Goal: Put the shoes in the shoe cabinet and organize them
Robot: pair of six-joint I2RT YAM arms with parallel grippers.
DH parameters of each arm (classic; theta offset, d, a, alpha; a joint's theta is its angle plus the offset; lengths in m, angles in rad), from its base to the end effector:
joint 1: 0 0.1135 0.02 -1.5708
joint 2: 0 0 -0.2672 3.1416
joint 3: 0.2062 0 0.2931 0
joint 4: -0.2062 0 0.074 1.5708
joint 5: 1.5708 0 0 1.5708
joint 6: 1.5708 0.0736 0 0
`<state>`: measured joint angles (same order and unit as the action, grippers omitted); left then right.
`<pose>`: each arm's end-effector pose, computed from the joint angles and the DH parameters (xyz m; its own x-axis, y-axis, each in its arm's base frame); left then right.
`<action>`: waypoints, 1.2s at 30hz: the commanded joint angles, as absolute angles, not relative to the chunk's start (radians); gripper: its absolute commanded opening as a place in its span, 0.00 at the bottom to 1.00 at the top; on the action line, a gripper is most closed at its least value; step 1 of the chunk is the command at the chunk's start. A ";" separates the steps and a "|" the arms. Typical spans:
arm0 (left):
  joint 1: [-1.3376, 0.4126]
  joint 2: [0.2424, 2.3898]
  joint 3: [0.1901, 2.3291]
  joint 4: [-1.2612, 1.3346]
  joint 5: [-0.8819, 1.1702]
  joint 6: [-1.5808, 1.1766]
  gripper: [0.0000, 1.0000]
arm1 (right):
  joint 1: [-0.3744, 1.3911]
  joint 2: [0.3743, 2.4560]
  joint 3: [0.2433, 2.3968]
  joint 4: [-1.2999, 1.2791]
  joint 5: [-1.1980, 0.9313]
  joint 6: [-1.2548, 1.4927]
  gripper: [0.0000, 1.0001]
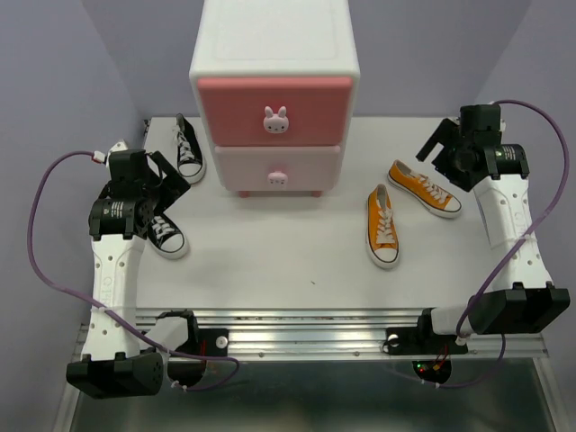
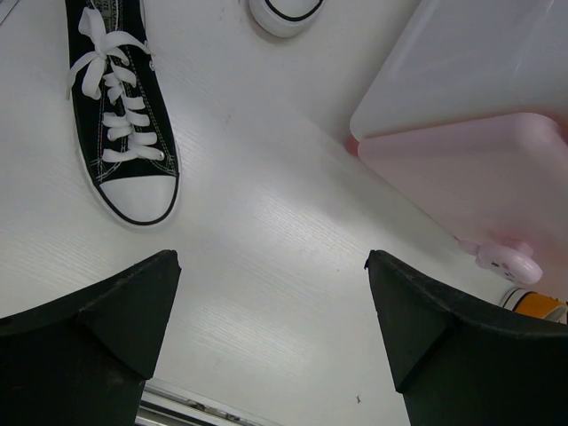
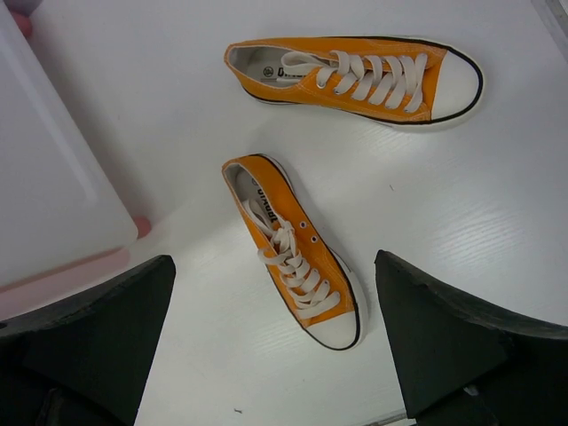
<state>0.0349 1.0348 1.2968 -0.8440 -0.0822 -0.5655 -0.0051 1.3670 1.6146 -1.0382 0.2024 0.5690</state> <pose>0.2678 0.0154 0.3945 -0.4085 -0.5486 -0.7295 -0.3816 0.8287 -0.4095 0.3320 -0.0165 0.3998 -0.5199 0.5305 -0.6696 0.5063 0.8227 0.2586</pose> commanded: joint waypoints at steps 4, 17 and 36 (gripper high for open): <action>0.041 1.025 1.335 -0.825 -0.069 -0.531 0.99 | 0.002 1.309 1.605 -0.947 0.094 0.526 1.00; 0.041 1.138 1.639 -0.853 -0.012 -0.502 0.99 | 0.002 1.379 1.834 -0.897 -0.172 0.538 1.00; 0.043 1.520 2.259 -0.479 0.518 -0.609 0.99 | 0.002 1.324 1.922 -0.759 -0.548 0.486 1.00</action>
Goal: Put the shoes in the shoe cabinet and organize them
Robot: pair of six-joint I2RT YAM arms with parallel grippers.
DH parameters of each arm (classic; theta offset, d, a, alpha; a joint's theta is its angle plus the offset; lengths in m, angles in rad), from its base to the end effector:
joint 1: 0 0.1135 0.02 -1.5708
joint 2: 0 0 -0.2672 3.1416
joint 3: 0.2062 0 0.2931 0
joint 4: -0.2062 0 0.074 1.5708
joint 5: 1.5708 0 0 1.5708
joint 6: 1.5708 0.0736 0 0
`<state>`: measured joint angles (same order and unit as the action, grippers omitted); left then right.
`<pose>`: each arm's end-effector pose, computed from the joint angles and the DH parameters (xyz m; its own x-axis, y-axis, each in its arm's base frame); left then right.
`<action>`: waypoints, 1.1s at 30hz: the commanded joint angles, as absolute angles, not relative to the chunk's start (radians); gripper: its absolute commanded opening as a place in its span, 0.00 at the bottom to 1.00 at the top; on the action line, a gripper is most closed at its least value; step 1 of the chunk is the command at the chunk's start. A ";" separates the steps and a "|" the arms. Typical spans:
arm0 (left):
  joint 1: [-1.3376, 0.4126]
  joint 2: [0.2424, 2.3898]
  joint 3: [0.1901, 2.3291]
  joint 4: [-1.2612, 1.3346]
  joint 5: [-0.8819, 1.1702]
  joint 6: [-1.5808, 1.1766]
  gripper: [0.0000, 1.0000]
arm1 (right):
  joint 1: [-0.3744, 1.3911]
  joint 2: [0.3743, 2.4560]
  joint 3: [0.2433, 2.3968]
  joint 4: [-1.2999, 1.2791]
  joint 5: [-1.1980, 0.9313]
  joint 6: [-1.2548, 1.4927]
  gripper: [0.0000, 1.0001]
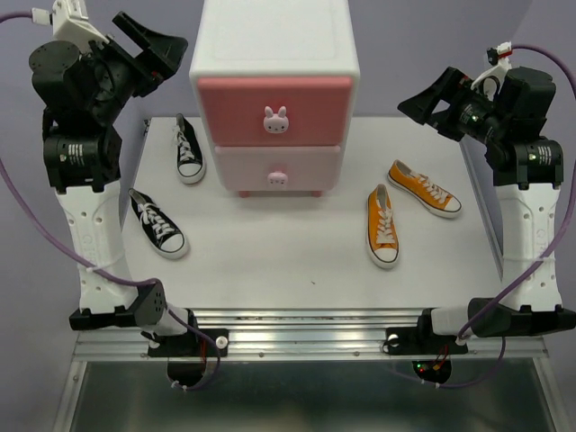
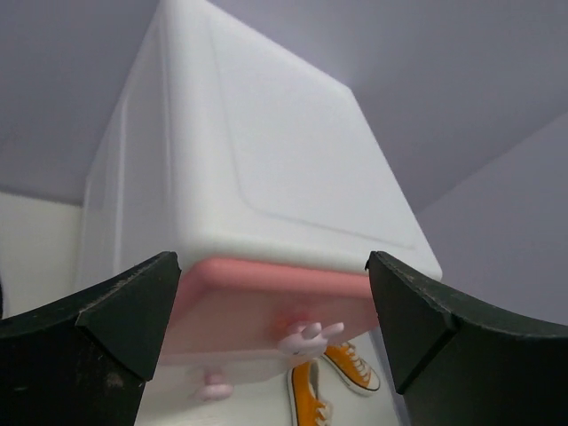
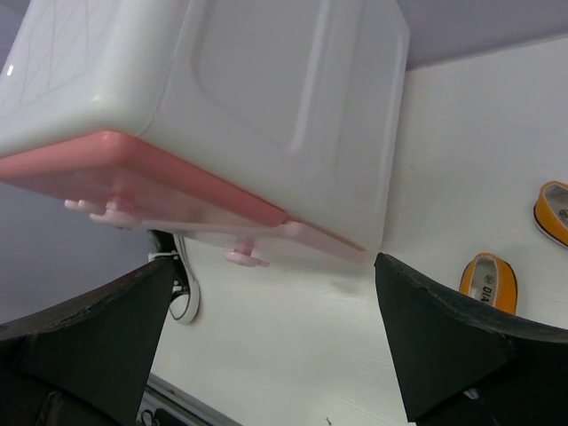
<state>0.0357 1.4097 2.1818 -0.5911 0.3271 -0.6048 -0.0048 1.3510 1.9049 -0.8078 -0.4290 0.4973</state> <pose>0.2828 -0.0136 0.6462 -0.0124 -0.5392 -0.8421 0.3343 0.7914 -0.5117 0.3107 0.0291 0.5408 -0.4107 0.4358 -0.8009 -0.2302 0.8003 0.5536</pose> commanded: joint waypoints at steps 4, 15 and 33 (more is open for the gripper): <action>0.046 1.667 2.437 -0.503 0.702 -0.610 0.99 | 0.002 1.319 1.921 -0.790 -0.568 0.465 1.00; 0.046 1.718 2.387 -0.538 0.666 -0.586 0.99 | 0.363 1.407 1.982 -0.804 -0.414 0.494 1.00; 0.046 1.799 2.368 -0.686 0.594 -0.479 0.95 | 0.703 1.629 2.149 -0.649 -0.028 0.575 1.00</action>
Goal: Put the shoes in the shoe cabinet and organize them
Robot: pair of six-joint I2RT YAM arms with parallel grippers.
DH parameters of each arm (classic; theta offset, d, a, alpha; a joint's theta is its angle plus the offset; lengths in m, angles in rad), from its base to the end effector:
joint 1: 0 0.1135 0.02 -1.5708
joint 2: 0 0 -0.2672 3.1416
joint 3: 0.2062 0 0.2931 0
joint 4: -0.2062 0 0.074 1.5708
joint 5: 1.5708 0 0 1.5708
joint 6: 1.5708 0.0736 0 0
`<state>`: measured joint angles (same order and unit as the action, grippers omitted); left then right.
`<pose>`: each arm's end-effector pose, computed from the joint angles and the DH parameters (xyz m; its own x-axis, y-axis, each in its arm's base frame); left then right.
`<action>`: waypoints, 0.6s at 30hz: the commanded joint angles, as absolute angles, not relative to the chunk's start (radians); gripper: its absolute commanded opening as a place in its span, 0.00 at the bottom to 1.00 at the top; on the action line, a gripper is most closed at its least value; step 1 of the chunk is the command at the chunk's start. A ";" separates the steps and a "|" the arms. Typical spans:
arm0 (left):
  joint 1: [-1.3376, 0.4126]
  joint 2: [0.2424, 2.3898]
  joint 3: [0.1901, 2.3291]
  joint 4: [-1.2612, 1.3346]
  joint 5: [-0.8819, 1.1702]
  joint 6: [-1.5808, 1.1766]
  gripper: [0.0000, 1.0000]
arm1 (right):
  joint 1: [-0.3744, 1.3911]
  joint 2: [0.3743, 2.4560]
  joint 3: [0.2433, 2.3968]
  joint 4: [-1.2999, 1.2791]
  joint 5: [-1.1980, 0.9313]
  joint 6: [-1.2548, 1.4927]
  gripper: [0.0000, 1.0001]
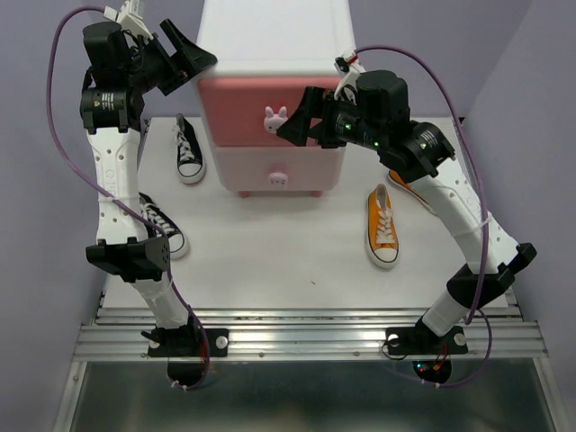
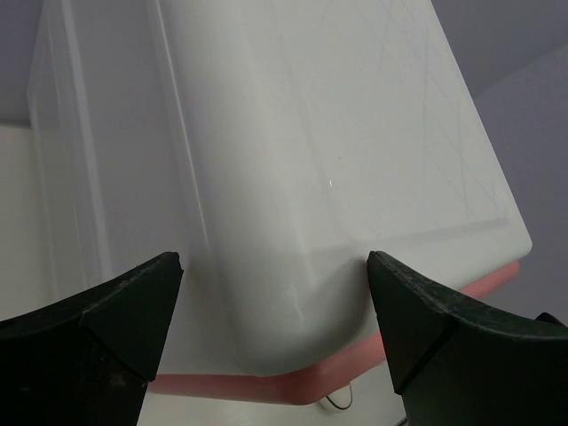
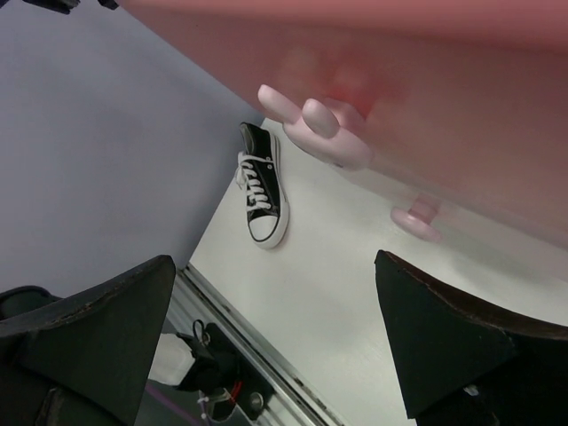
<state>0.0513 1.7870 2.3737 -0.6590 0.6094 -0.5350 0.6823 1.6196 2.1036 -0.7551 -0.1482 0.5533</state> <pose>0.4186 -0.0207 0.5736 -0.3313 -0.4356 -0.8369 0.4175 0.7278 -0.5441 0.3040 0.2610 0.5277 -0.5626 0.2126 -0.7989 -0.5153 0.6655 0.5399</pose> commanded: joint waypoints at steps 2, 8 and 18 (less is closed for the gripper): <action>0.043 1.805 2.347 -0.683 0.615 -0.479 0.91 | 0.713 1.657 2.172 -0.643 0.004 0.575 1.00; 0.029 1.796 2.315 -0.707 0.595 -0.450 0.85 | 0.750 1.758 2.290 -0.729 0.199 0.609 1.00; 0.006 1.782 2.261 -0.724 0.569 -0.448 0.85 | 0.850 1.836 2.370 -0.770 0.463 0.615 1.00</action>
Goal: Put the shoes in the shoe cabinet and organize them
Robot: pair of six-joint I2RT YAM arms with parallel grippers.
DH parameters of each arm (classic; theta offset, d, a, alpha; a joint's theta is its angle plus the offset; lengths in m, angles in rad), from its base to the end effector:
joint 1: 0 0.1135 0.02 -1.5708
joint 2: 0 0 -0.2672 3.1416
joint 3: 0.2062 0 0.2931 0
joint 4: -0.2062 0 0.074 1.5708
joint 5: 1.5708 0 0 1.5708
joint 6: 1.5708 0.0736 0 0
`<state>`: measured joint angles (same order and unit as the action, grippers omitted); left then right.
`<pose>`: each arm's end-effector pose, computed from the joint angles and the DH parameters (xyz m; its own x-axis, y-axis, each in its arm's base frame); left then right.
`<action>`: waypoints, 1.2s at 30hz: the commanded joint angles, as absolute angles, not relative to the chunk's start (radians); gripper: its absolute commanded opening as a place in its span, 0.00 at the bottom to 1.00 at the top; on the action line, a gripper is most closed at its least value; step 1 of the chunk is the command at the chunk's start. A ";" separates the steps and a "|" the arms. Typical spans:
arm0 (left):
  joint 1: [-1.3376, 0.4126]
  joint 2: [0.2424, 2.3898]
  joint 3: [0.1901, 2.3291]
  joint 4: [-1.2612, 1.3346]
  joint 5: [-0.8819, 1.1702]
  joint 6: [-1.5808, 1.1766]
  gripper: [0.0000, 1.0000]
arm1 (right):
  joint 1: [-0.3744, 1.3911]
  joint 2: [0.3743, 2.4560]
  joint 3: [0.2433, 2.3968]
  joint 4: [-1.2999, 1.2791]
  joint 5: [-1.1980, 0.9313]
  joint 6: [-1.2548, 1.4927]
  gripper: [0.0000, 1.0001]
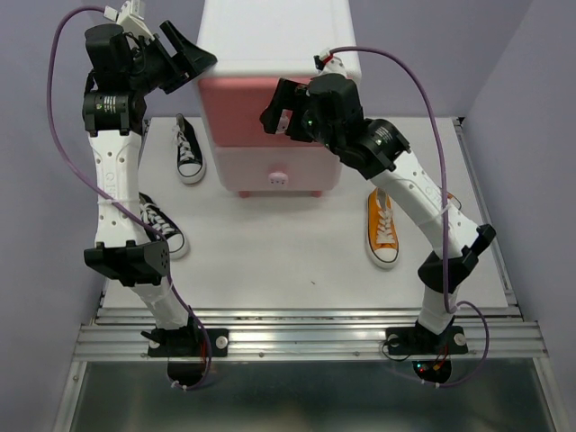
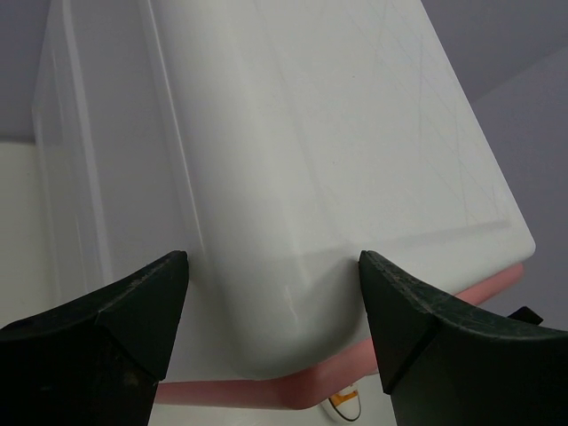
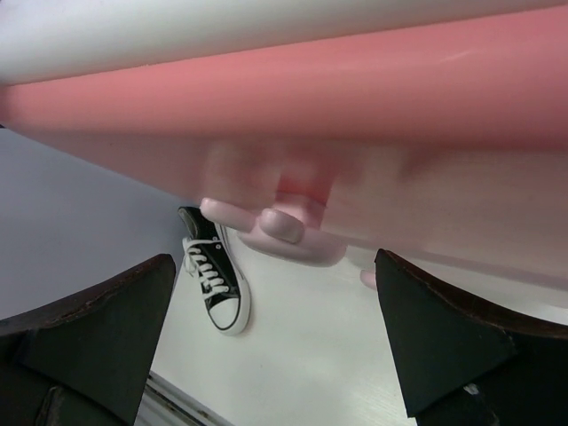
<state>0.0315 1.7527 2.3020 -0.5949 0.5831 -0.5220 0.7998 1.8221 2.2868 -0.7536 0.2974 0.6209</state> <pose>0.4181 -0.0274 0.5711 -0.3005 -0.4259 -0.8534 0.4311 0.7375 -0.5199 0.3321 0.3109 0.5134 -0.4465 0.3386 -0.8282 -0.2830 0.8246 0.4898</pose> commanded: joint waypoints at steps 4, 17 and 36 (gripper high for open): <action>0.006 1.781 2.260 -0.742 0.552 -0.451 0.85 | 0.923 1.858 2.390 -0.764 0.627 0.572 1.00; 0.006 1.767 2.244 -0.750 0.540 -0.451 0.85 | 0.963 1.928 2.442 -0.723 0.801 0.437 1.00; 0.006 1.772 2.230 -0.738 0.538 -0.457 0.85 | 0.963 2.043 2.508 -0.609 0.903 0.376 0.71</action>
<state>0.0212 1.7378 2.2818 -0.5846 0.5476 -0.5217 0.9573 2.0243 2.4413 -0.7021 0.8265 0.4030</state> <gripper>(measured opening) 0.855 0.791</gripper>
